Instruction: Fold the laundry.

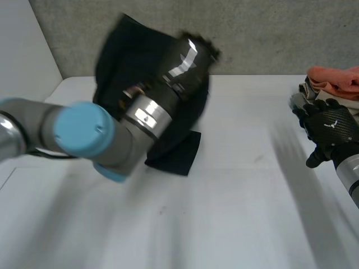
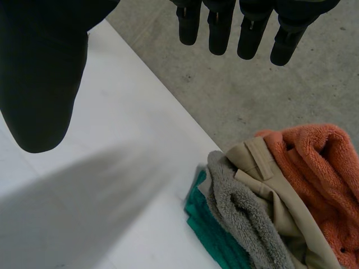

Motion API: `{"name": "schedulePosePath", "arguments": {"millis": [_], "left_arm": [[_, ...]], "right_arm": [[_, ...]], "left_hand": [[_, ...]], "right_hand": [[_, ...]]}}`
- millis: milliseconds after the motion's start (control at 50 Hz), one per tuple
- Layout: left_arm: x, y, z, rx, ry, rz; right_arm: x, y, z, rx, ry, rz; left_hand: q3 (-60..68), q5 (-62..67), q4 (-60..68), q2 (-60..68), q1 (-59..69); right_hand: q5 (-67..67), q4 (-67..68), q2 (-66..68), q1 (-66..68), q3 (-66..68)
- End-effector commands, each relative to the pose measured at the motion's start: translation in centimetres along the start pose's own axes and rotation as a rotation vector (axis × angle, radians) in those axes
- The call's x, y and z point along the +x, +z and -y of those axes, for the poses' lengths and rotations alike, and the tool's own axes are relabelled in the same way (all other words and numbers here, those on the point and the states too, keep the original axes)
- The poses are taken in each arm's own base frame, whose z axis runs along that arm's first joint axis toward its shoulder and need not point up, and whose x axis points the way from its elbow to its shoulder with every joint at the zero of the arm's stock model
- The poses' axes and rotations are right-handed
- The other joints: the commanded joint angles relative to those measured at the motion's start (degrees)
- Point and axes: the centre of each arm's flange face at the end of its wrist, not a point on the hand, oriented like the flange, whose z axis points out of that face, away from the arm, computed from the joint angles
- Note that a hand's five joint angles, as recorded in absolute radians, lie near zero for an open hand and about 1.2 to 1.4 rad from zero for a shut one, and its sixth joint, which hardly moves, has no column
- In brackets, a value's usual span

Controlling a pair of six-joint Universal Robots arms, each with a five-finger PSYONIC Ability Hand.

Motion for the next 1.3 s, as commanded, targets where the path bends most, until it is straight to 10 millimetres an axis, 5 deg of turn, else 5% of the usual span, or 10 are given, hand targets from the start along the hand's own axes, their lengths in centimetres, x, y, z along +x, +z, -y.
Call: {"name": "schedulePosePath", "arguments": {"millis": [20, 180, 360, 440, 620, 780, 920, 1080, 1120, 1300], "left_arm": [[9.8, -3.8, 0.5, -0.069, -0.172, -0.317], [11.3, -4.8, 3.0, -0.055, -0.214, -0.367], [2.7, -5.4, 5.8, -0.078, -0.180, -0.148], [-0.2, -5.9, 6.5, -0.090, -0.199, -0.051], [-10.4, -8.9, -2.3, -0.365, -0.210, 0.253], [-10.8, -10.7, -10.5, -0.710, -0.339, 0.229], [-9.2, -11.7, -13.3, -0.809, -0.329, 0.158], [-9.0, -10.8, -15.4, -0.754, -0.262, 0.186], [-8.9, -10.3, -15.4, -0.733, -0.246, 0.194], [-14.1, -6.2, -6.6, -0.543, -0.086, 0.368]], "right_arm": [[0.4, 0.2, 0.1, 0.003, -0.002, -0.013], [2.5, 1.3, 0.8, 0.031, -0.015, -0.069], [4.8, 2.1, 5.1, 0.028, 0.003, -0.052], [2.5, 1.2, 8.5, 0.044, 0.097, 0.055], [-4.3, 3.1, 11.0, 0.043, 0.328, 0.280], [-10.1, 7.9, 7.8, -0.042, 0.335, 0.337], [-11.4, 10.5, 4.8, -0.098, 0.324, 0.285], [-11.9, 11.4, 4.2, -0.036, 0.217, 0.270], [-11.6, 11.4, 4.7, -0.014, 0.188, 0.258], [-6.7, 8.8, 12.5, 0.193, 0.019, 0.150]], "left_hand": [[-16.04, -14.11, -16.86, -16.62, -13.29], [-42.00, -40.06, -42.81, -42.57, -39.24], [-51.94, -50.01, -52.76, -52.51, -49.19], [-51.94, -50.01, -52.76, -52.51, -49.19], [-51.61, -49.67, -52.42, -52.18, -48.85], [-51.60, -49.67, -52.42, -52.17, -48.85], [-51.27, -49.34, -52.09, -51.84, -48.52], [-18.55, -16.62, -19.36, -19.12, -15.79], [11.86, 13.80, 11.05, 11.29, 14.62], [11.96, 13.89, 11.14, 11.38, 14.71]], "right_hand": [[-2.71, -2.03, -2.21, -3.14, -2.10], [-2.71, -2.03, -2.21, -3.14, -2.10], [-2.71, -2.03, -2.21, -3.14, -2.10], [-2.71, -2.03, -2.21, -3.14, -2.10], [-2.71, -2.03, -2.21, -3.14, -2.10], [-2.71, -2.03, -2.21, -3.14, -2.10], [-2.71, -2.03, -2.21, -3.14, -2.10], [59.88, 60.56, 60.38, 59.45, 60.49], [67.29, 67.96, 67.79, 66.86, 67.90], [67.29, 67.97, 67.79, 66.86, 67.90]]}}
